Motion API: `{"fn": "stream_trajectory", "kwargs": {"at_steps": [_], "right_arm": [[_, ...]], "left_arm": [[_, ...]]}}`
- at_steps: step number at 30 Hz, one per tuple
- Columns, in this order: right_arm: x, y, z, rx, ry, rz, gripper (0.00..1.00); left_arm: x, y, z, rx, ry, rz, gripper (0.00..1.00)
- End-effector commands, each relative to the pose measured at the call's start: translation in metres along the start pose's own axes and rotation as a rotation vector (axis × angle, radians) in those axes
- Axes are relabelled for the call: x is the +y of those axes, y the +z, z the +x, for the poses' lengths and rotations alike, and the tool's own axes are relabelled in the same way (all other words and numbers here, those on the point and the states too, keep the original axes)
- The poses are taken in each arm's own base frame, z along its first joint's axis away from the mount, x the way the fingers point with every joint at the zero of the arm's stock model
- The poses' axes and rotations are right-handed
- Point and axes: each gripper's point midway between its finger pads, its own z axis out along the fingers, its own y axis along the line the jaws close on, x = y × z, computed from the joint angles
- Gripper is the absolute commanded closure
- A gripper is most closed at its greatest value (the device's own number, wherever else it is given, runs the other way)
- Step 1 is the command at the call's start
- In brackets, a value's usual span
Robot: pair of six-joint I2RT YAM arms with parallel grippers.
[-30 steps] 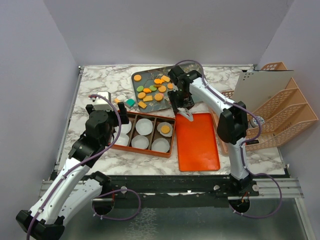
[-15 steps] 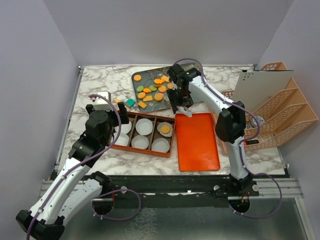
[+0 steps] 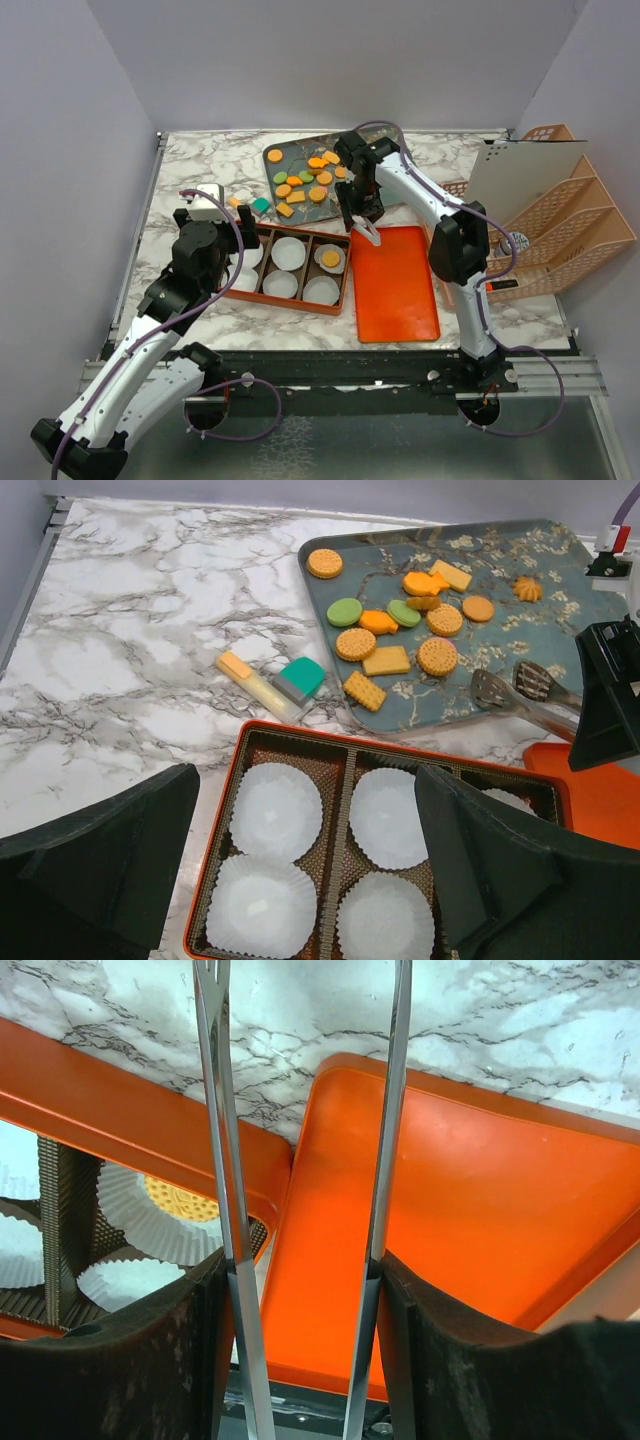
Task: Pack the cookies
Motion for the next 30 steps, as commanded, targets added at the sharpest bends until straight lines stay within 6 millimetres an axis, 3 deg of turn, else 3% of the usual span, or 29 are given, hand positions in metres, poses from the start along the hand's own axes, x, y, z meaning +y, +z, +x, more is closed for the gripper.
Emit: {"fn": "stream_trajectory", "kwargs": {"at_steps": [1,24,30], "right_arm": [[0.0,-0.002,0.005,0.039,0.036,0.002,0.45],[-0.002,0.009,0.004,0.074,0.039,0.02,0.47],[0.002,0.007,0.003,0.067,0.032,0.002,0.55]], "left_arm": [[0.002,0.001,0.0,-0.011,0.014,-0.017,0.02],[0.001,-0.002,-0.002,-0.019,0.015,-0.012,0.02],[0.001,-0.001,-0.001,-0.016,0.016,-0.014,0.02]]}}
